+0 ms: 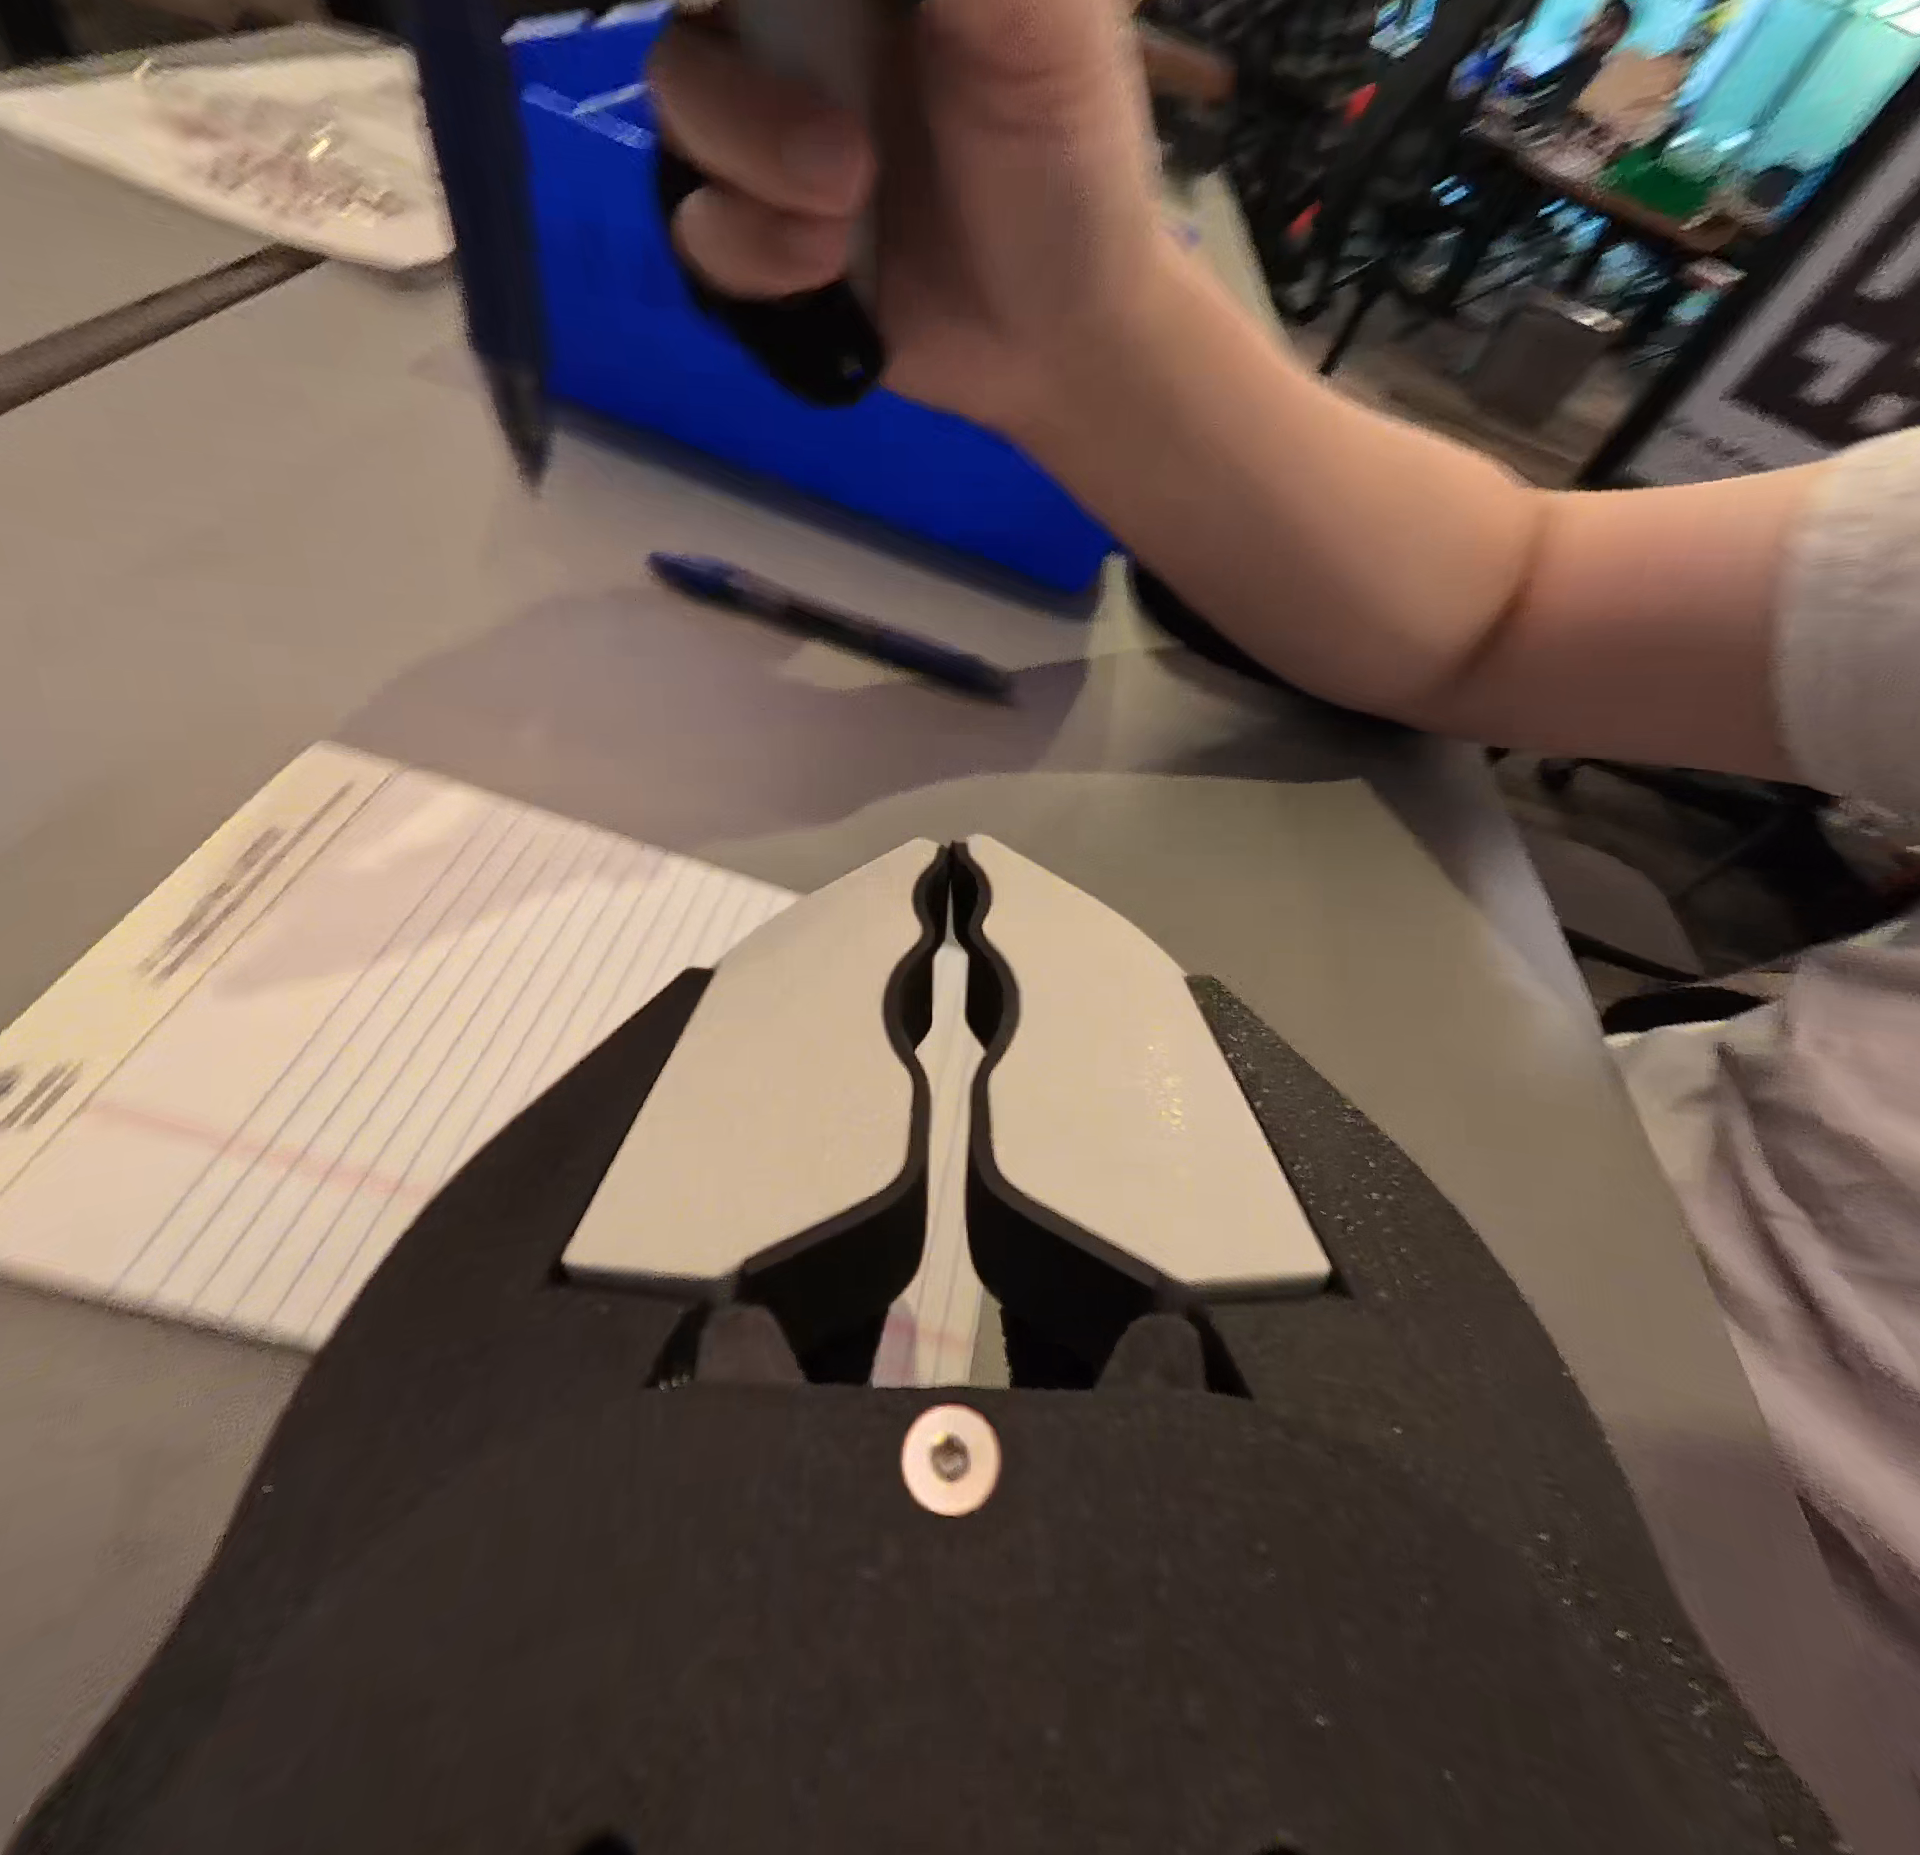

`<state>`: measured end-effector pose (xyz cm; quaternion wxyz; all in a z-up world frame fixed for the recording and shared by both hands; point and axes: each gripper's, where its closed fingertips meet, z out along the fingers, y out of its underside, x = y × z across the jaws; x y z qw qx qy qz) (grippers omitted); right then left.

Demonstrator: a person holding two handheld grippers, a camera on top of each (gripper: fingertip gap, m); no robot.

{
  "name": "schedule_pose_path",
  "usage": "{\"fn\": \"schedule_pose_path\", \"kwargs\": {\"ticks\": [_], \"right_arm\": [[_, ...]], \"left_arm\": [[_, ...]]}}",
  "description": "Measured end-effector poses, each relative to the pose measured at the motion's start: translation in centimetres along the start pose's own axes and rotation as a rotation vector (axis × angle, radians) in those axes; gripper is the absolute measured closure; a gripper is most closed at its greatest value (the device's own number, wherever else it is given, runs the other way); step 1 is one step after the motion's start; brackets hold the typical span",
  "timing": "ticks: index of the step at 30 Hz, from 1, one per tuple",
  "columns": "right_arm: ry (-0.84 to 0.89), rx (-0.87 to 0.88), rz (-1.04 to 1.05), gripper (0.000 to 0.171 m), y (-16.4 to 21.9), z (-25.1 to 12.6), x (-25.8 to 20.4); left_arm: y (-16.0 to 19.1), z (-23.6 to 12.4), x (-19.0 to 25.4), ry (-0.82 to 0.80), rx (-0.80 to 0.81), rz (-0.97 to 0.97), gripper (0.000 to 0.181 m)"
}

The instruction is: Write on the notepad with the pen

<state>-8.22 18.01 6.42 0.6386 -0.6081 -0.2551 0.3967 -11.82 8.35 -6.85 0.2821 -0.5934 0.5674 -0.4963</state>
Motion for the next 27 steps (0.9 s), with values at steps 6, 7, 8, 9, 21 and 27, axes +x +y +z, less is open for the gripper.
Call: {"fn": "schedule_pose_path", "kwargs": {"ticks": [6,7,8,9,21,27], "right_arm": [[-0.022,-0.017,-0.047,0.165,-0.6,1.9,-1.2],[-0.029,-0.014,-0.05,0.165,-0.8,2.2,-1.4],[-0.034,-0.014,-0.054,0.165,-0.9,2.5,-1.6],[-0.04,-0.019,-0.06,0.165,-1.0,2.7,-1.7],[-0.097,-0.131,-0.107,0.165,0.6,2.7,-1.4],[-0.098,-0.107,-0.088,0.165,-0.4,1.4,-1.3]], "left_arm": [[1.7,-1.3,-2.8,-0.184,-0.092,-0.139,0.181],[2.1,-1.4,-3.1,-0.212,-0.103,-0.13,0.181],[2.8,-1.4,-3.5,-0.244,-0.126,-0.126,0.181],[3.4,-1.5,-4.0,-0.287,-0.155,-0.124,0.181],[1.2,-4.8,-10.9,-0.721,-0.155,-0.042,0.181],[0.6,-4.6,-15.6,-0.828,-0.238,-0.055,0.181]]}}
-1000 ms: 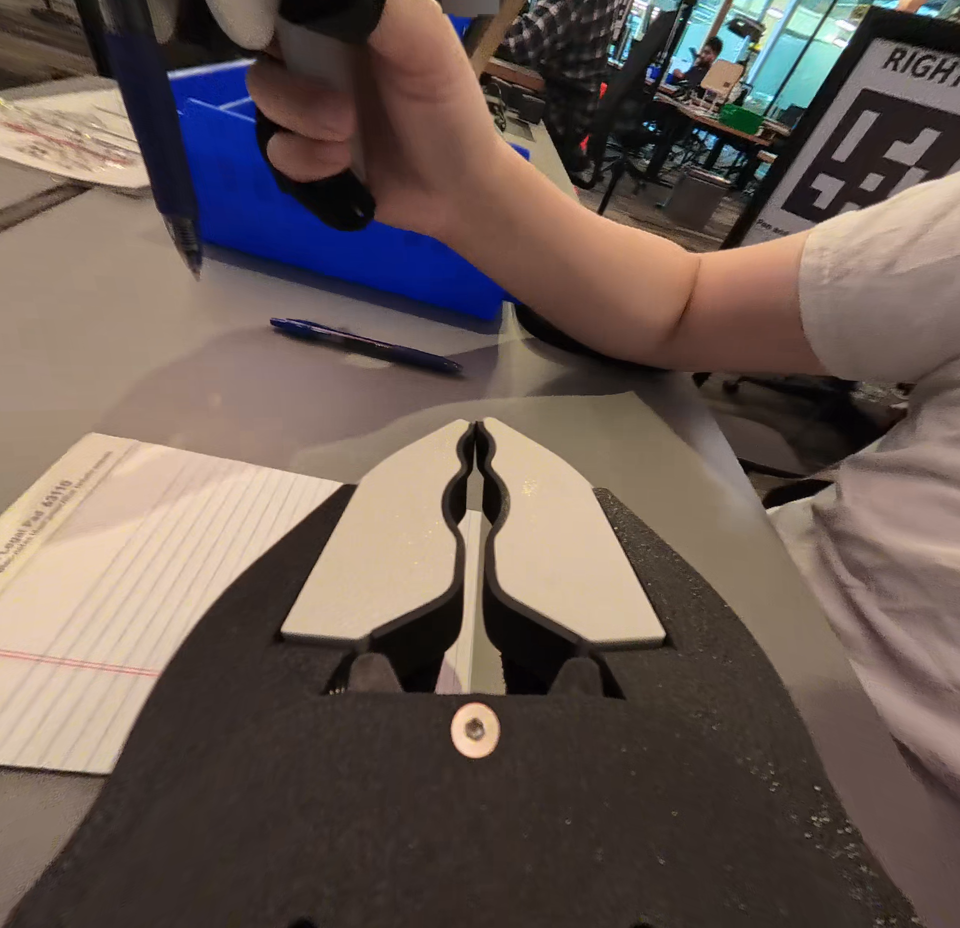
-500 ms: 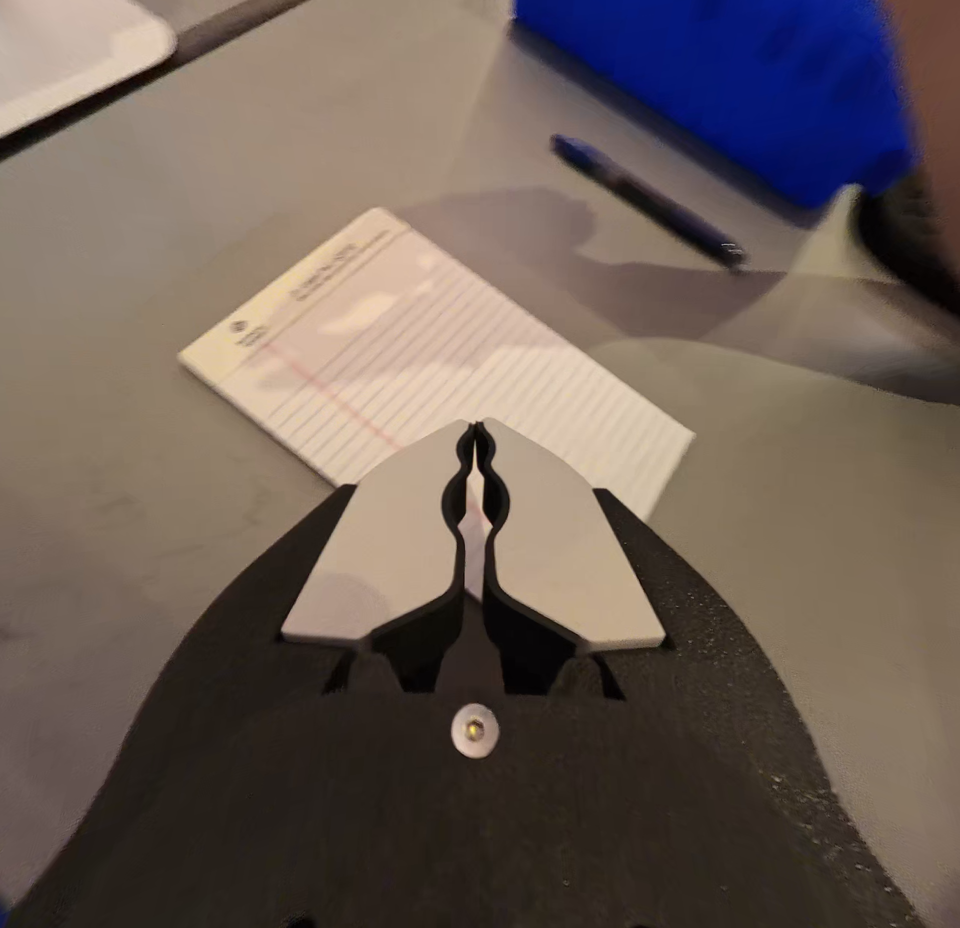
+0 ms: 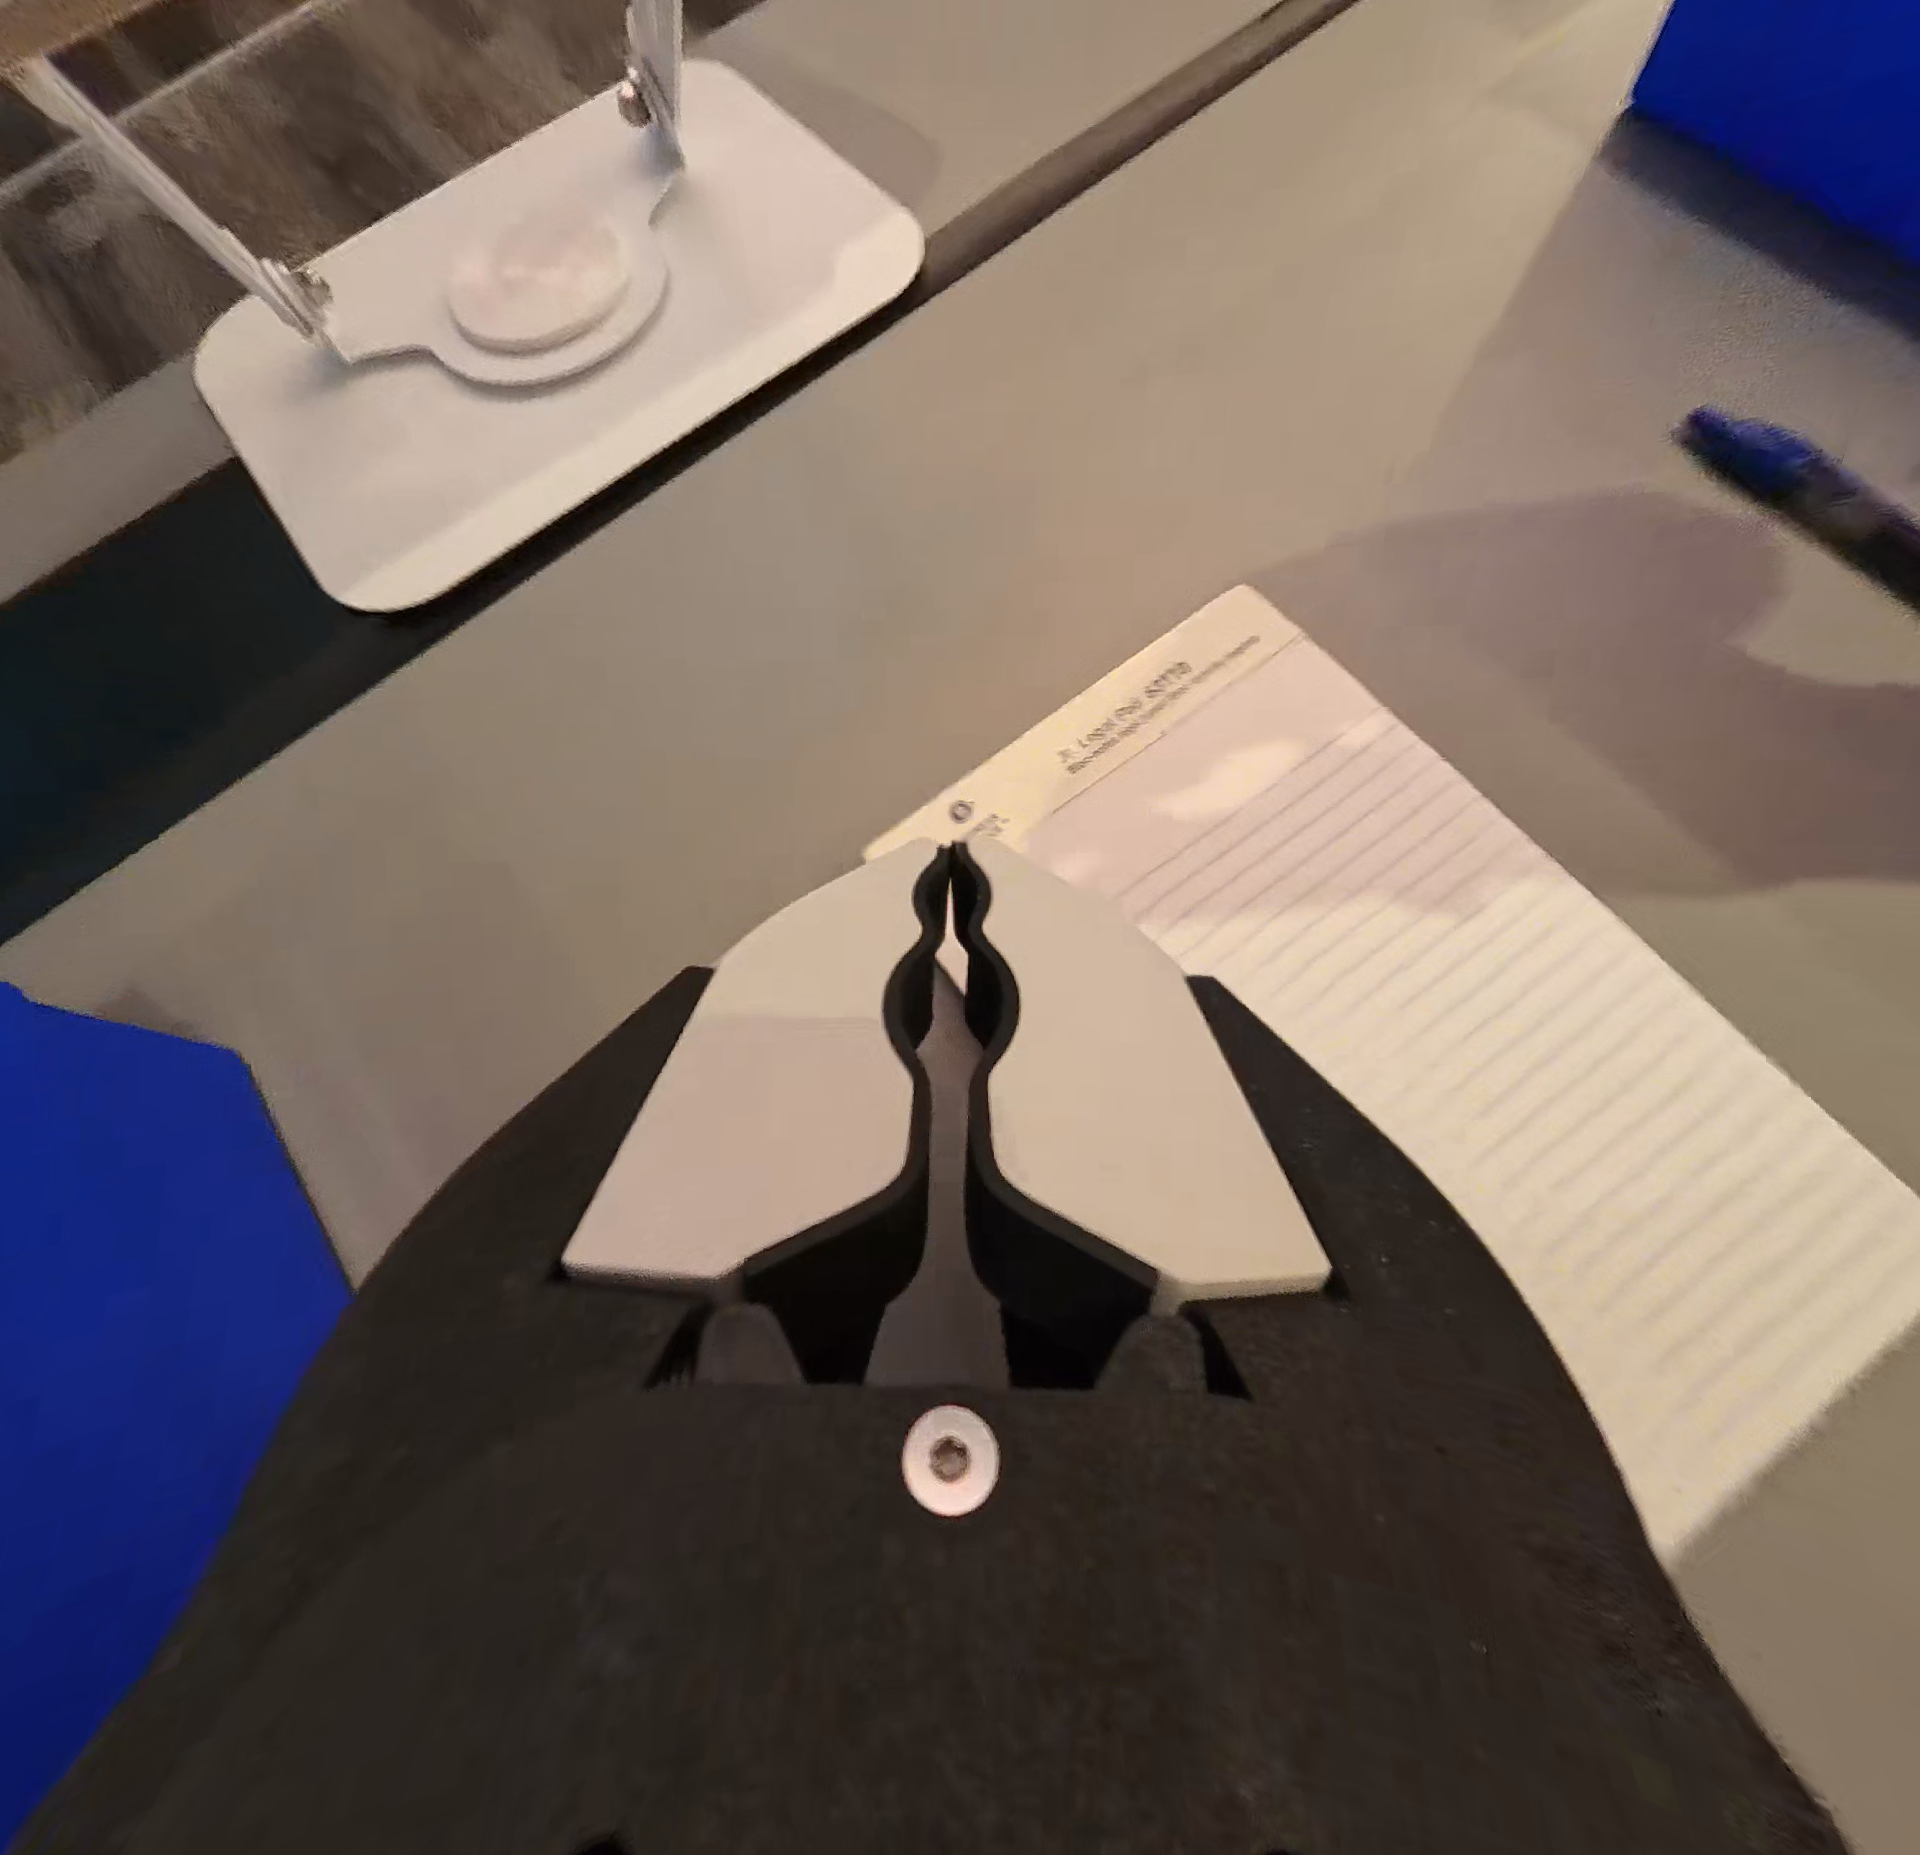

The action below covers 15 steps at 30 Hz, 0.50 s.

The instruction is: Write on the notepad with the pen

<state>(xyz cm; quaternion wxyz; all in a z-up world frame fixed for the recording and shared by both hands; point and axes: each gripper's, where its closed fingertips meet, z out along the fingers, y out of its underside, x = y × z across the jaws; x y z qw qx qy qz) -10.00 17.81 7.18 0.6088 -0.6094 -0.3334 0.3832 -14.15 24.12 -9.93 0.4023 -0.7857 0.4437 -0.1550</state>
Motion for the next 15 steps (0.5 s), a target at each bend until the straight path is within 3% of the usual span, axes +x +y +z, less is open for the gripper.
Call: {"fn": "schedule_pose_path", "kwargs": {"ticks": [9,15], "right_arm": [[0.0,0.017,-0.036,0.165,-2.1,-2.8,-0.7],[0.017,0.014,-0.055,0.165,-2.7,-3.7,-0.4]], "left_arm": [[2.1,4.4,1.3,-0.006,-0.1,0.158,0.181],[2.9,3.8,2.5,0.036,-0.15,0.14,0.181]]}}
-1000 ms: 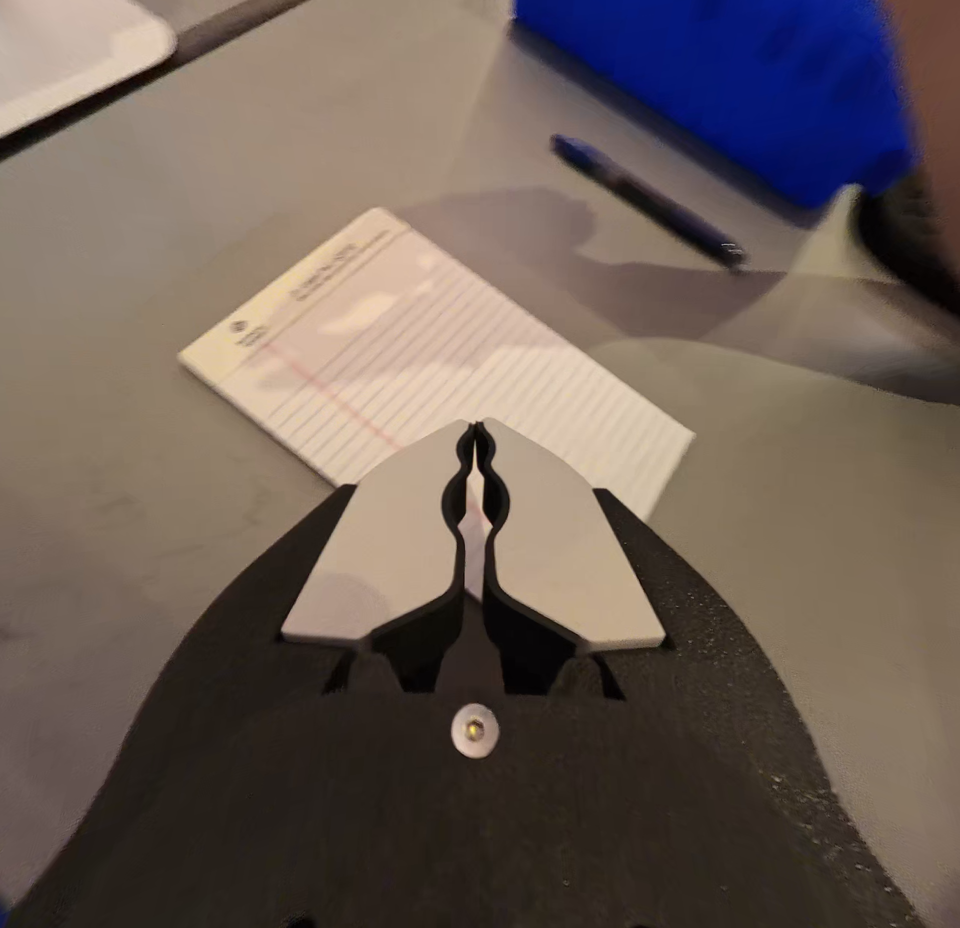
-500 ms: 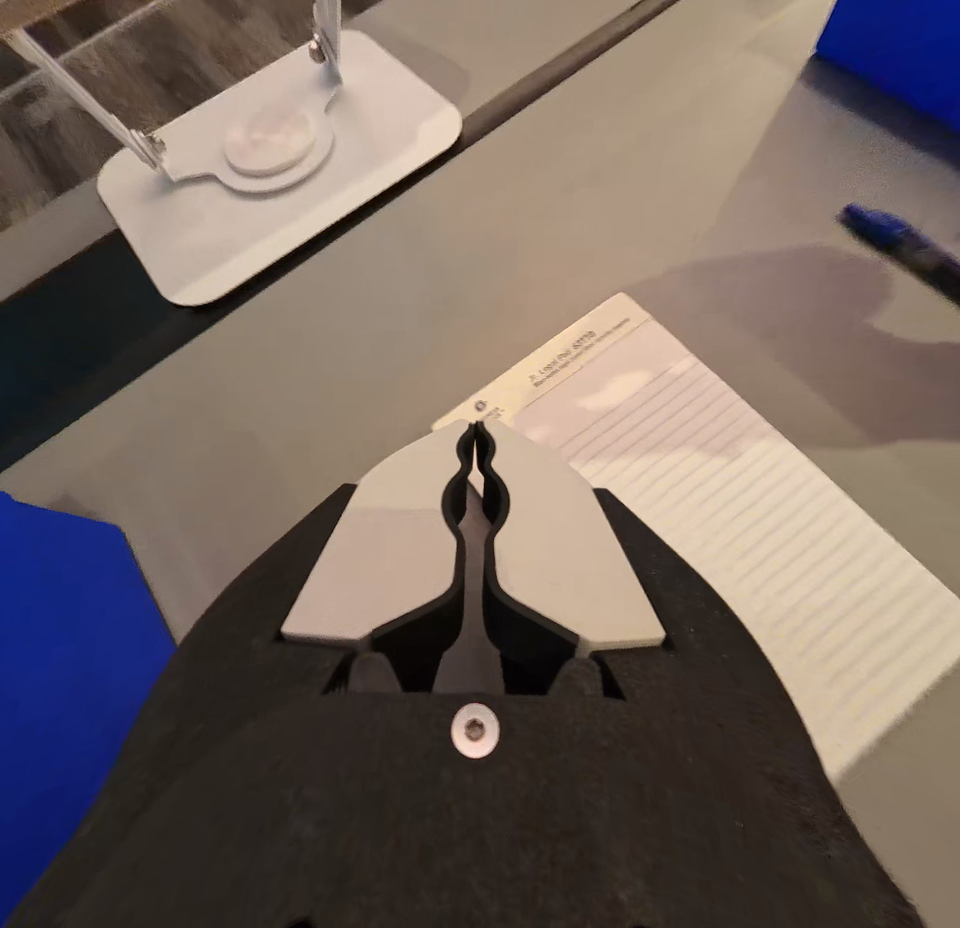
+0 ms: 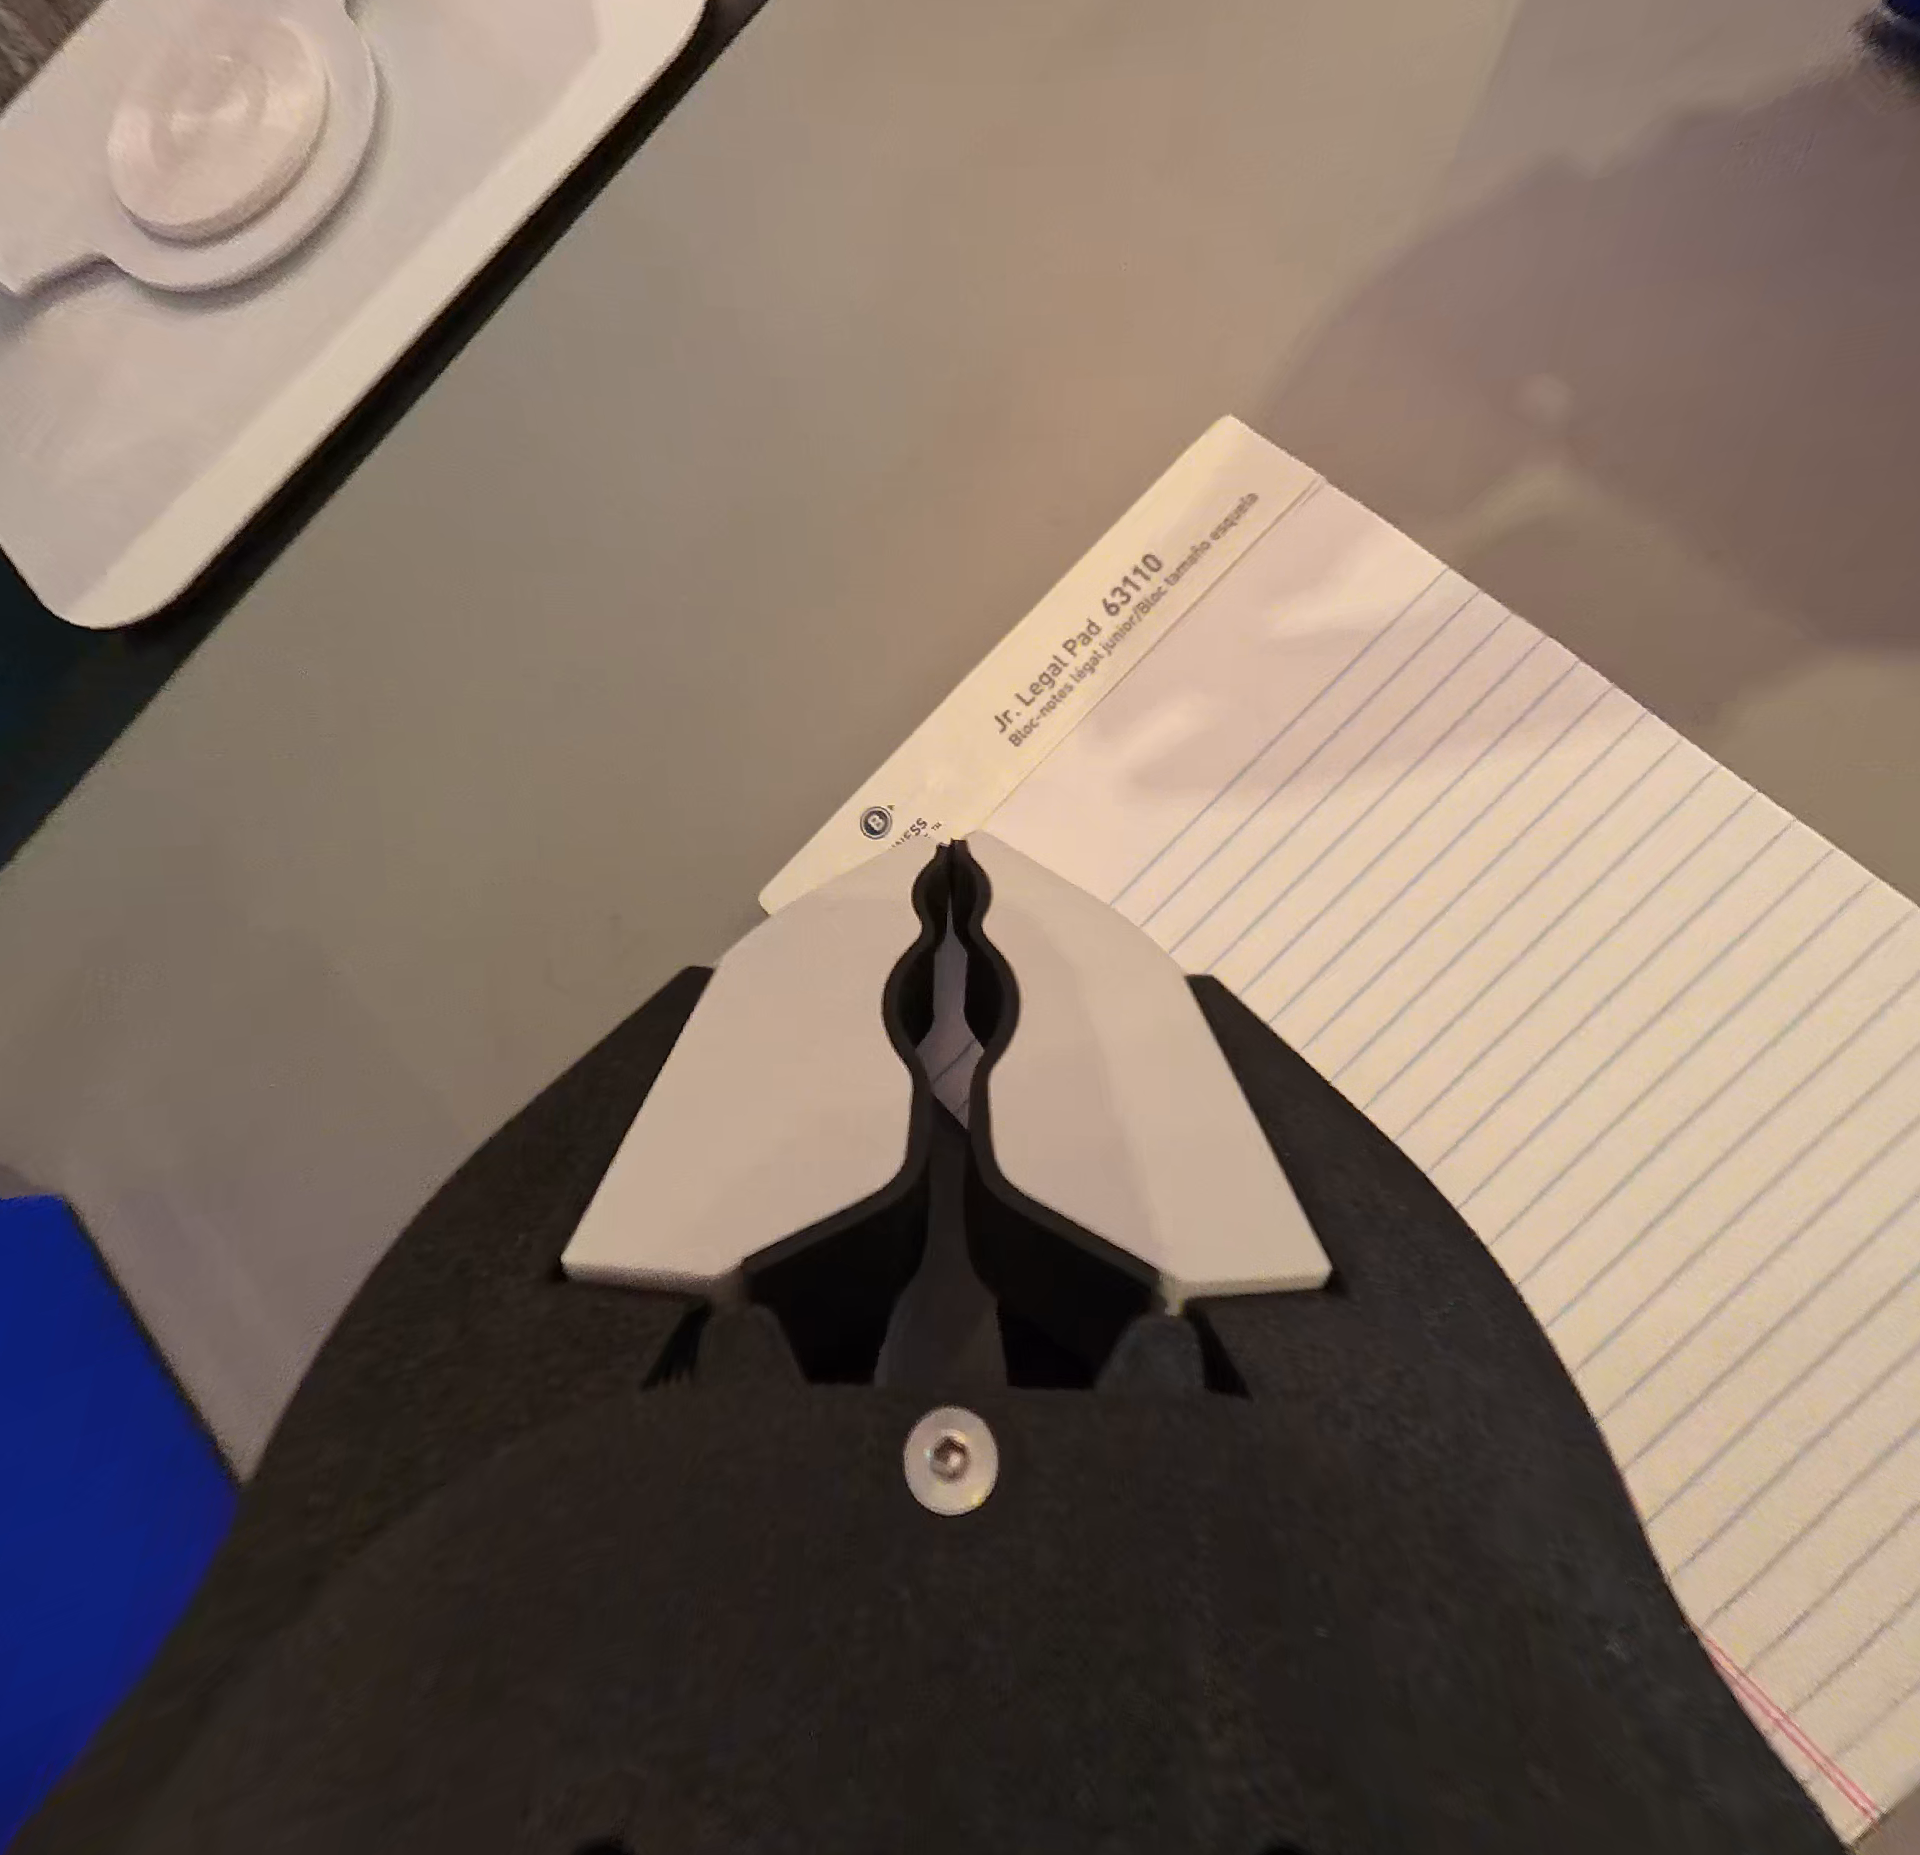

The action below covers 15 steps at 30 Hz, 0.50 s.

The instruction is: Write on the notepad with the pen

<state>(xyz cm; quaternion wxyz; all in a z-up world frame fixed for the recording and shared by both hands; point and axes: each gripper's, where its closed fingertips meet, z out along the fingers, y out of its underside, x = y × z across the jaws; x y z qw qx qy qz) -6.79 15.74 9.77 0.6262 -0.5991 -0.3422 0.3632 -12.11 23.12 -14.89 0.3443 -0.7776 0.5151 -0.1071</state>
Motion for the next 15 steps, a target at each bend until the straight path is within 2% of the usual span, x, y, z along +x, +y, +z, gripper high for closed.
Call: {"fn": "schedule_pose_path", "kwargs": {"ticks": [12,15], "right_arm": [[0.042,0.009,-0.001,0.165,-0.3,-1.1,0.7],[0.043,0.005,0.003,0.165,0.0,-0.9,0.7]], "left_arm": [[0.7,-1.3,2.1,0.115,-0.01,-0.064,0.181],[-1.4,-2.5,0.6,0.055,0.12,-0.082,0.181]]}}
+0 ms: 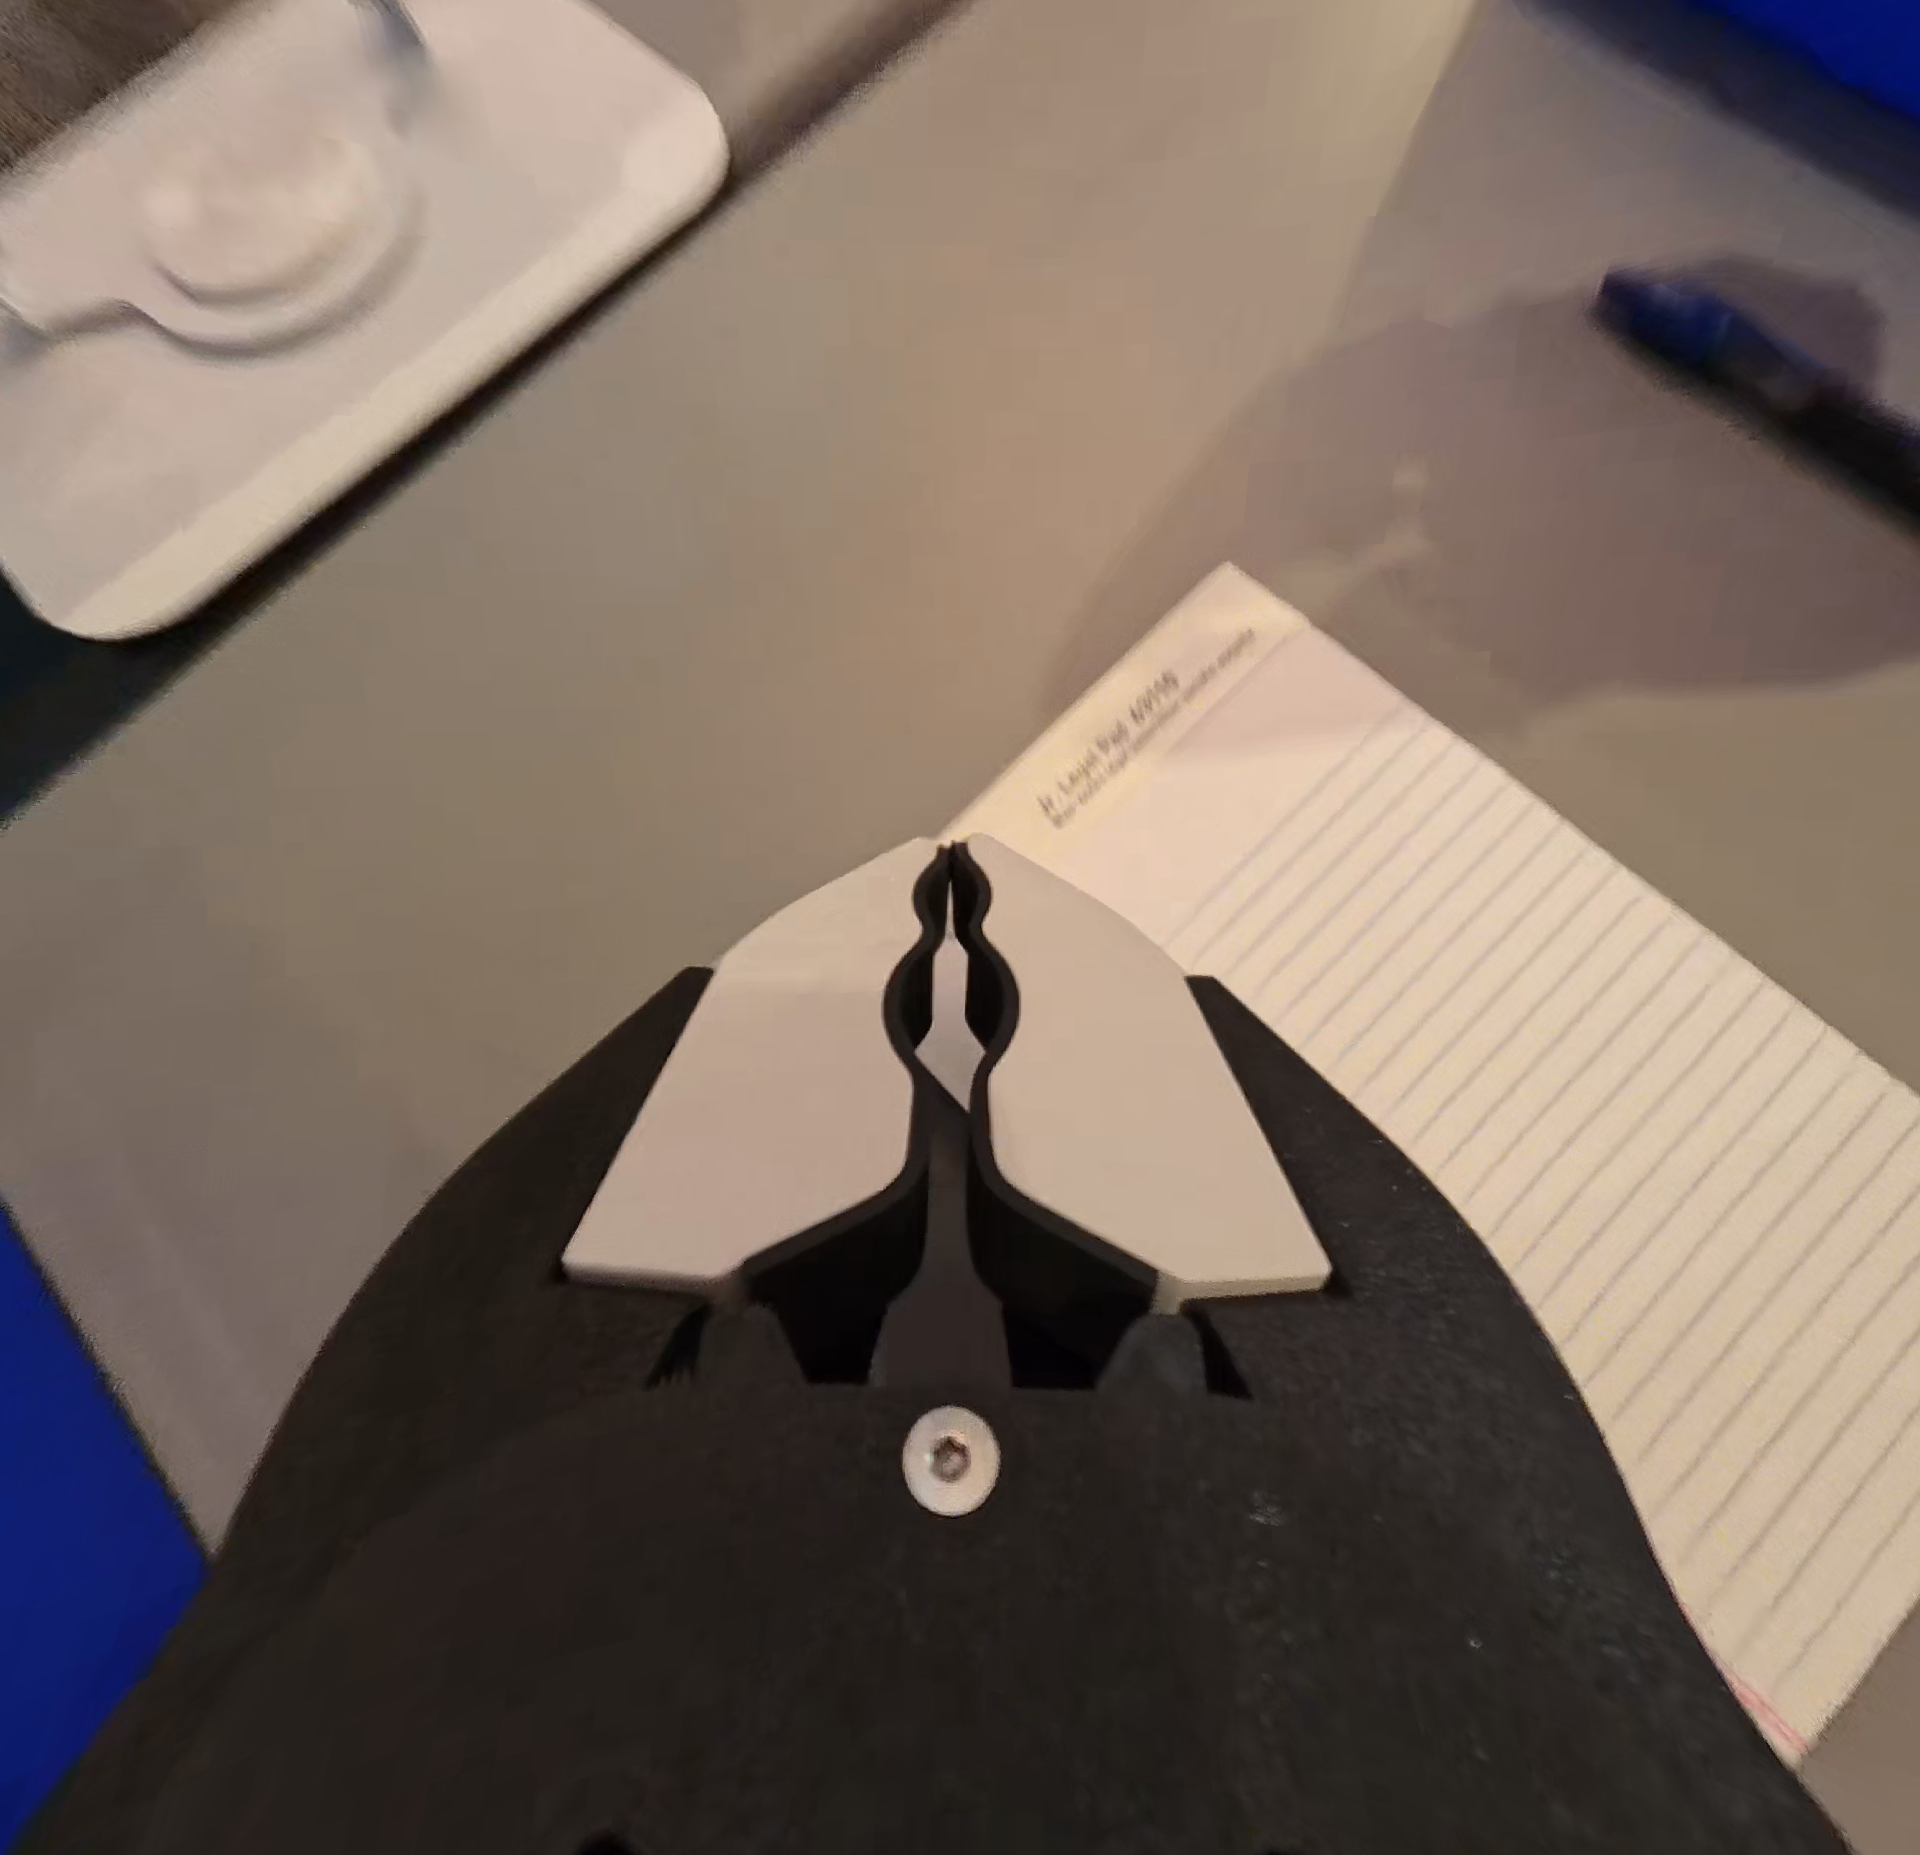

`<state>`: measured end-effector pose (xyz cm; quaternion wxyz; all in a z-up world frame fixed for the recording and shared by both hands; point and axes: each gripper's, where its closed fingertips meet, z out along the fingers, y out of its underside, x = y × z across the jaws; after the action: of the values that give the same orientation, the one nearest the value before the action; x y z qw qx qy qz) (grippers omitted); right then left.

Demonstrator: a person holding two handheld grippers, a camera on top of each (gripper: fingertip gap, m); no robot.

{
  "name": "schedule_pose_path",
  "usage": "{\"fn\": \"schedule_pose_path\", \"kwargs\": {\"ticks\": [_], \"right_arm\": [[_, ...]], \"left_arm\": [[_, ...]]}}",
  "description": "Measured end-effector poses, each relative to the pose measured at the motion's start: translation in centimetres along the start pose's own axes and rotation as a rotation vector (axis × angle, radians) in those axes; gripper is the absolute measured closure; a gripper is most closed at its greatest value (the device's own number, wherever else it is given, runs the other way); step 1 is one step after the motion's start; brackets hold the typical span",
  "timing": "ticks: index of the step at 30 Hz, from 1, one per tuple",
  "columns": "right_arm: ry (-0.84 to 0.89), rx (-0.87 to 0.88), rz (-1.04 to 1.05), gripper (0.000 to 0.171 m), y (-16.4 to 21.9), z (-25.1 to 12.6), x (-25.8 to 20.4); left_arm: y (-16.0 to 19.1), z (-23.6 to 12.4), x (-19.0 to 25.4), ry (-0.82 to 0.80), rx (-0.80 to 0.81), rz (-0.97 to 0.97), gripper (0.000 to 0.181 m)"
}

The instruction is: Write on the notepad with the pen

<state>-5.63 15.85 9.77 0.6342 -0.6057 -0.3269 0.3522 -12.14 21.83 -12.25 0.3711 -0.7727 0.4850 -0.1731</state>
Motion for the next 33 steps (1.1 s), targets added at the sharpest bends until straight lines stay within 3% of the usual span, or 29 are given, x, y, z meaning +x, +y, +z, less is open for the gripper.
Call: {"fn": "schedule_pose_path", "kwargs": {"ticks": [3,12,25,33], "right_arm": [[-0.004,-0.012,-0.004,0.165,0.3,0.3,-0.2],[0.006,-0.023,0.007,0.165,1.2,1.4,-0.5],[0.005,-0.035,0.015,0.165,1.7,1.6,-0.5],[-0.023,-0.058,0.036,0.165,2.8,2.3,-1.0]], "left_arm": [[-1.2,-0.3,-0.8,-0.018,0.055,0.012,0.181],[1.2,2.7,-1.0,-0.053,-0.103,0.197,0.181],[1.1,0.7,-0.6,0.002,-0.118,0.061,0.181],[0.8,0.0,1.6,0.178,-0.104,-0.052,0.181]]}}
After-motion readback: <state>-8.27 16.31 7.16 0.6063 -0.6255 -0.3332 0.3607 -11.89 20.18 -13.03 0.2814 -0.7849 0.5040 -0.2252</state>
